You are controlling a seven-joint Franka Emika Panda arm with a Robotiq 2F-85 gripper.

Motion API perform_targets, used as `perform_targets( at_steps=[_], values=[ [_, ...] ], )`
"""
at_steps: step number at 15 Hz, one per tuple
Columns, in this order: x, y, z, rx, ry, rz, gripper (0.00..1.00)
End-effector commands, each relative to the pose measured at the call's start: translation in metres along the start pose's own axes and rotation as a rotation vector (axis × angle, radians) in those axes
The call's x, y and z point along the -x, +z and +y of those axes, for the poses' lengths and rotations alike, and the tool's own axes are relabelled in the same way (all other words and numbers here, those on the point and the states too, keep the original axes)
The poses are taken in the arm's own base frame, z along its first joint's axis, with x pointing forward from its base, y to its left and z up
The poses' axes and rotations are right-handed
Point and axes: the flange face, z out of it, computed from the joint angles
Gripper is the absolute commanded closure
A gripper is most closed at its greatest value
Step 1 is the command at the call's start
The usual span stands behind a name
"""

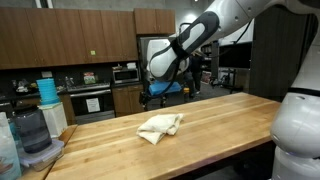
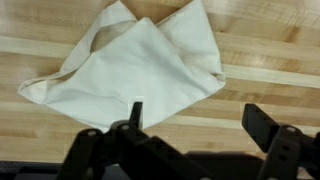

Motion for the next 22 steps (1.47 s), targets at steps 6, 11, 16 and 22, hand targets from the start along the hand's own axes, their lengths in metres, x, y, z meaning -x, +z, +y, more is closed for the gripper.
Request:
perform_targets(
  at_steps=[6,11,16,22],
  values=[
    [0.067,-0.029,0.002,-0.056,-0.013,0.028,0.0],
    [0.063,-0.019,0.003,-0.071,-0.026,0.01,0.0],
    [0.044,0.008,0.009,-0.064,-0.048,0.019,0.0],
    [0.014,0.052,0.026,-0.028,0.002,0.022,0.0]
  ],
)
